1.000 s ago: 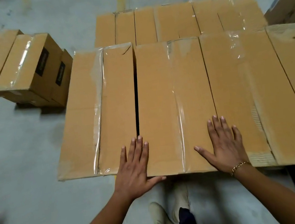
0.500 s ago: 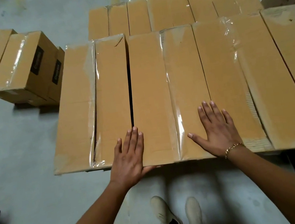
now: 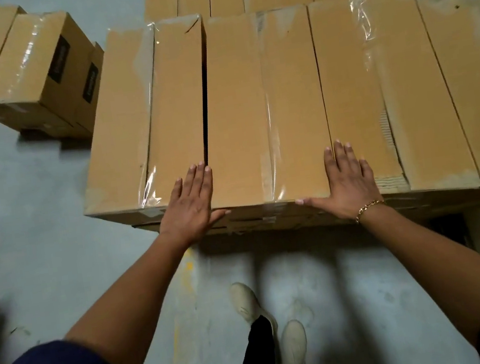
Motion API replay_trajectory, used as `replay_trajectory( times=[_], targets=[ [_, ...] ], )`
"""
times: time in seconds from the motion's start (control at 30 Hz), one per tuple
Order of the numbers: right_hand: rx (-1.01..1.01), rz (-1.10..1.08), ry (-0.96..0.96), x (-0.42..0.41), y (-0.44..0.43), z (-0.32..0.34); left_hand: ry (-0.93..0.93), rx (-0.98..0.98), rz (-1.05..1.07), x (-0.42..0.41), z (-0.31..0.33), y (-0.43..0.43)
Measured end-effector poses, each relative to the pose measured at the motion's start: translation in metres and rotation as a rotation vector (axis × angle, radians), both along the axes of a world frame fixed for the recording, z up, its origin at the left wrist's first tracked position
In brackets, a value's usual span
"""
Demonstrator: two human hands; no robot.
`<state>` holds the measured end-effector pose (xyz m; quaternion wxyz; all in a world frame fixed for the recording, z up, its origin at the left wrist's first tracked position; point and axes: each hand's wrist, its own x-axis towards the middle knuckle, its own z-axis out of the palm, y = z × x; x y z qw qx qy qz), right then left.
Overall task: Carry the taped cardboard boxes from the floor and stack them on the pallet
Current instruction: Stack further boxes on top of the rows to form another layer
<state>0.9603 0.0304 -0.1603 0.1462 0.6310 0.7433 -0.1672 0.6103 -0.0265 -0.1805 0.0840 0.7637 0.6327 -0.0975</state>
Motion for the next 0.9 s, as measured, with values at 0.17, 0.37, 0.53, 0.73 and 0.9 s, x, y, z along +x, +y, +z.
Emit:
replay_trajectory(
  times=[0.17, 0.37, 0.53, 0.73, 0.9],
  targets=[
    [0.008, 0.051, -0.053, 0.000, -0.002, -0.007, -0.009, -0.019, 0.004, 0.003, 0.002, -0.002],
    [-0.091, 0.059, -0.113, -0.007, -0.001, 0.004, -0.011, -0.142, 0.049, 0.011, 0.016, -0.001],
    [-0.241, 0.112, -0.159, -0.015, -0.007, 0.046, -0.052, -0.388, 0.108, 0.021, 0.067, -0.025],
    [-0.344, 0.079, 0.001, -0.036, -0.038, 0.109, -0.122, -0.358, 0.199, -0.005, 0.147, -0.083],
    [-0.275, 0.141, 0.133, -0.070, -0.057, 0.160, -0.177, -0.204, 0.363, -0.067, 0.198, -0.119]
  ],
)
